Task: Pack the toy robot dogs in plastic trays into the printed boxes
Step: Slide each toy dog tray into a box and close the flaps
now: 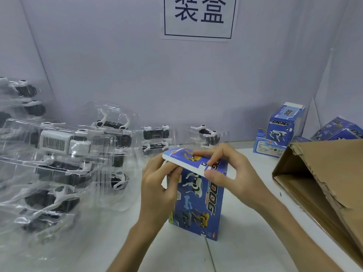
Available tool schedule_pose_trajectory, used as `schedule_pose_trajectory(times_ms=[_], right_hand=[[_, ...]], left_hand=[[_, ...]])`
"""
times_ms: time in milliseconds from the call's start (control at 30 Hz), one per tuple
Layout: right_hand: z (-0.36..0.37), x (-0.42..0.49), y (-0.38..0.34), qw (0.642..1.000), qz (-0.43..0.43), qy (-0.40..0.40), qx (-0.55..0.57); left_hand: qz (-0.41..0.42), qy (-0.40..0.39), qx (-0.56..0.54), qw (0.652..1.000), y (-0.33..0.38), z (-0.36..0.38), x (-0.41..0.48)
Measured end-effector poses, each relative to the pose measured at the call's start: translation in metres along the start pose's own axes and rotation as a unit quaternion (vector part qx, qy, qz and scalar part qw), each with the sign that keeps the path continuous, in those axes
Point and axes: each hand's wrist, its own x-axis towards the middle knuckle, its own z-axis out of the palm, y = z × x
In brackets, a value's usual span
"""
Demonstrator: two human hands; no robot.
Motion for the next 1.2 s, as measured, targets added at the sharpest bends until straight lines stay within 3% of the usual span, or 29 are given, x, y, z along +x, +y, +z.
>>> schedule_pose_trajectory(times_ms=[67, 133, 233, 300, 467, 767, 900, 1033, 1200], right_hand=[[0.003, 0.003, -0.006, 0.999, -0.002, -0.005, -0.046], [0.004, 0.008, -0.011, 0.996, -0.006, 0.009, -0.083], [0.009, 0.011, -0.017, 0.989, -0.029, 0.008, -0.145], [0.012, 0.01, -0.017, 0.992, -0.003, 0.002, -0.126], [0.005, 0.016, -0.026, 0.999, 0.043, 0.018, -0.001], [-0.004, 0.028, -0.035, 0.998, 0.064, -0.006, -0.003], [-0.003, 0.025, -0.029, 0.994, 0.055, -0.089, -0.007], [0.003, 0.017, -0.02, 0.986, 0.017, -0.129, -0.104], [0.0, 0.016, -0.017, 0.986, 0.011, -0.13, -0.101]], left_hand=[[-0.029, 0.052, -0.015, 0.998, 0.006, 0.003, -0.005], [-0.003, 0.083, 0.029, 0.996, 0.013, 0.005, -0.007], [0.063, 0.013, 0.074, 0.995, 0.032, 0.011, -0.012], [0.055, -0.03, 0.12, 0.991, 0.043, 0.017, -0.015], [0.022, -0.037, 0.181, 0.983, 0.056, 0.017, -0.003], [0.108, -0.099, 0.209, 0.967, 0.042, 0.007, 0.012], [0.15, -0.078, 0.223, 0.96, 0.036, 0.006, 0.016], [0.173, -0.02, 0.202, 0.964, 0.034, 0.007, 0.01], [0.103, 0.091, 0.084, 0.987, 0.039, 0.029, -0.026]])
